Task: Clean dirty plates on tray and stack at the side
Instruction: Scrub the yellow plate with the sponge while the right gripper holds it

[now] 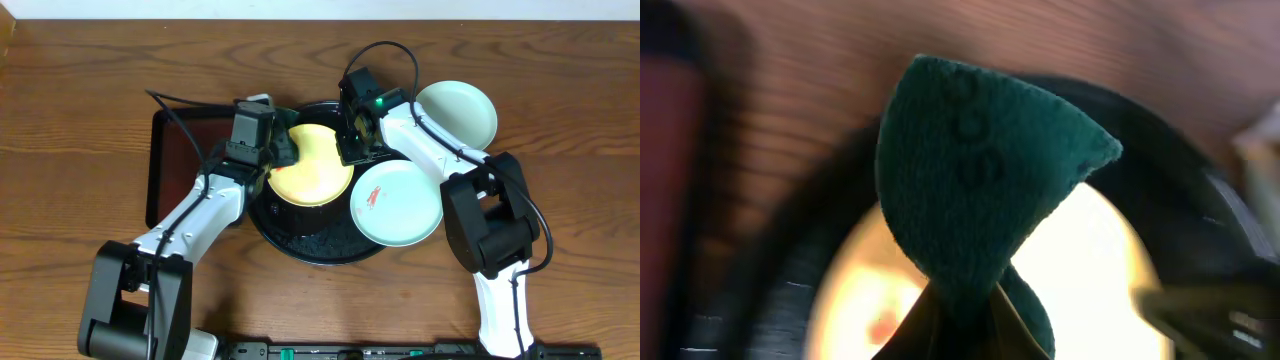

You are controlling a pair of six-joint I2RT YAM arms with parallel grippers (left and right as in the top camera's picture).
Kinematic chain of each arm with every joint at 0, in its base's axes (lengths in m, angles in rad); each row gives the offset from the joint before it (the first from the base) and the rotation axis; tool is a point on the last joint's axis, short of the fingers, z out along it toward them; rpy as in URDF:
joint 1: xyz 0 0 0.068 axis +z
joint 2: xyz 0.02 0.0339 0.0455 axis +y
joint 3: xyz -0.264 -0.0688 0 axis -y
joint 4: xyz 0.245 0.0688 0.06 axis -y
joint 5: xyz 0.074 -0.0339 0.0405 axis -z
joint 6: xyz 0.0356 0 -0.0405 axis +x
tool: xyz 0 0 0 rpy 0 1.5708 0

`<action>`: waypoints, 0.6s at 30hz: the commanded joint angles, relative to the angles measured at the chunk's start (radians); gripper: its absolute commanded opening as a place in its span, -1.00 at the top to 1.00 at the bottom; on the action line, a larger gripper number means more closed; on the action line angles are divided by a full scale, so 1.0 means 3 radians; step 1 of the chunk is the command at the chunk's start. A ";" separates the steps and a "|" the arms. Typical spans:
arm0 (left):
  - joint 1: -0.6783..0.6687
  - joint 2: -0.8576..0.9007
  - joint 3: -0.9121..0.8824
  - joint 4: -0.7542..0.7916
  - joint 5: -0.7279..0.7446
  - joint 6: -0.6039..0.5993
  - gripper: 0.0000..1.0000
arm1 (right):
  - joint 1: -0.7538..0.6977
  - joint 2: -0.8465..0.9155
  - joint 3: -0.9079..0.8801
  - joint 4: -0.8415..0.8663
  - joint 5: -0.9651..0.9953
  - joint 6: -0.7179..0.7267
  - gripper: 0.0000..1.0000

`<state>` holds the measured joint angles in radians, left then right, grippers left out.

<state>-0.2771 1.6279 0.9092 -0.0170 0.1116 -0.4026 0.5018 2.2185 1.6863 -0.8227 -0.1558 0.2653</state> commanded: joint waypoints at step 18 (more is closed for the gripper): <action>0.0099 0.0764 0.0088 0.0407 -0.0107 -0.0001 0.85 | 0.0067 0.0137 -0.0008 -0.0088 -0.0121 -0.0357 0.97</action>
<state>-0.2783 1.8374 0.9192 0.1211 0.2543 -0.5034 0.5022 2.2189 1.6863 -0.8257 -0.1600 0.2035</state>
